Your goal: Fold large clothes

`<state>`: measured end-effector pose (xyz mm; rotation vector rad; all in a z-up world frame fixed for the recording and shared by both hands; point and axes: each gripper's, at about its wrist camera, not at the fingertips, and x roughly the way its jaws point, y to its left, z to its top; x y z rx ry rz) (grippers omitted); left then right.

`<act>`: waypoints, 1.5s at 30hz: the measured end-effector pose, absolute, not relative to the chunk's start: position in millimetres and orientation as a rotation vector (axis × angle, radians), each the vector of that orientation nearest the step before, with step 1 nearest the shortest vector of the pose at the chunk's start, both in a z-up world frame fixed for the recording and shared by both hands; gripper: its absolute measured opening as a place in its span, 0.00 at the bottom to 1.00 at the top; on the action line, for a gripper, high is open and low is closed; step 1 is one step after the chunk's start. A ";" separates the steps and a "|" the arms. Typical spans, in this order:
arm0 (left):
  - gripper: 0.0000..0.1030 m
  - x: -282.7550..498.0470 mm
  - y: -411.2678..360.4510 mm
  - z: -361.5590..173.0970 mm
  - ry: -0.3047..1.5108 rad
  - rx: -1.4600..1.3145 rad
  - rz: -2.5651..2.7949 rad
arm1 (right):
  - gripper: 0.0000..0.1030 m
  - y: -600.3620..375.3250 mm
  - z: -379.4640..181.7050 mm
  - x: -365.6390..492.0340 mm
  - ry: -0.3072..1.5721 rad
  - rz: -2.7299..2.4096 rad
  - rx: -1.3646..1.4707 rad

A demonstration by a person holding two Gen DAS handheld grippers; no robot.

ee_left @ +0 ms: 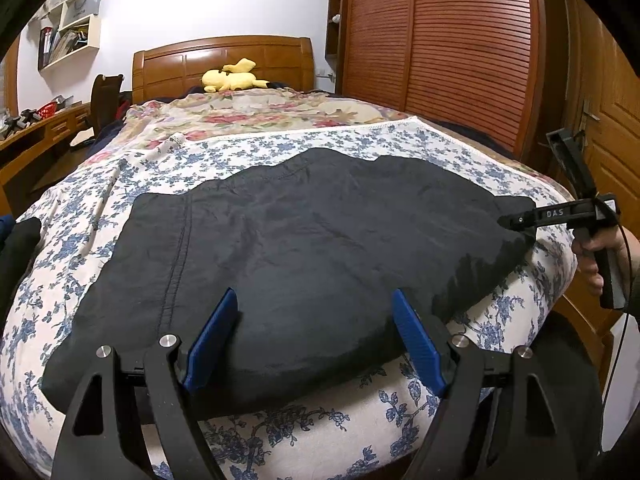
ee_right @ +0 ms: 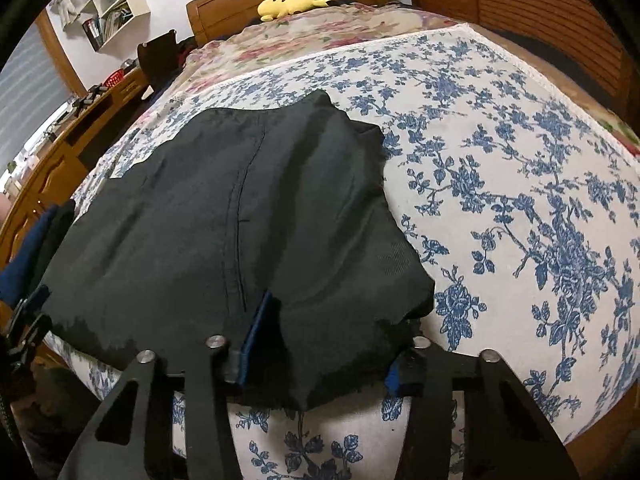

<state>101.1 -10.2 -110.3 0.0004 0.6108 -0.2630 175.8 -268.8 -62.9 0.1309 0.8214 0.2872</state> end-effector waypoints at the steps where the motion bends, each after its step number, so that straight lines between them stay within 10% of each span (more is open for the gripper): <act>1: 0.78 100.2 -8.3 -109.5 0.608 -0.004 -0.262 | 0.26 -268.5 -60.9 175.5 0.809 0.282 0.119; 45: 0.78 6.9 127.5 -58.0 0.530 -0.084 0.027 | 0.07 -2.9 21.4 174.2 0.434 0.947 -0.251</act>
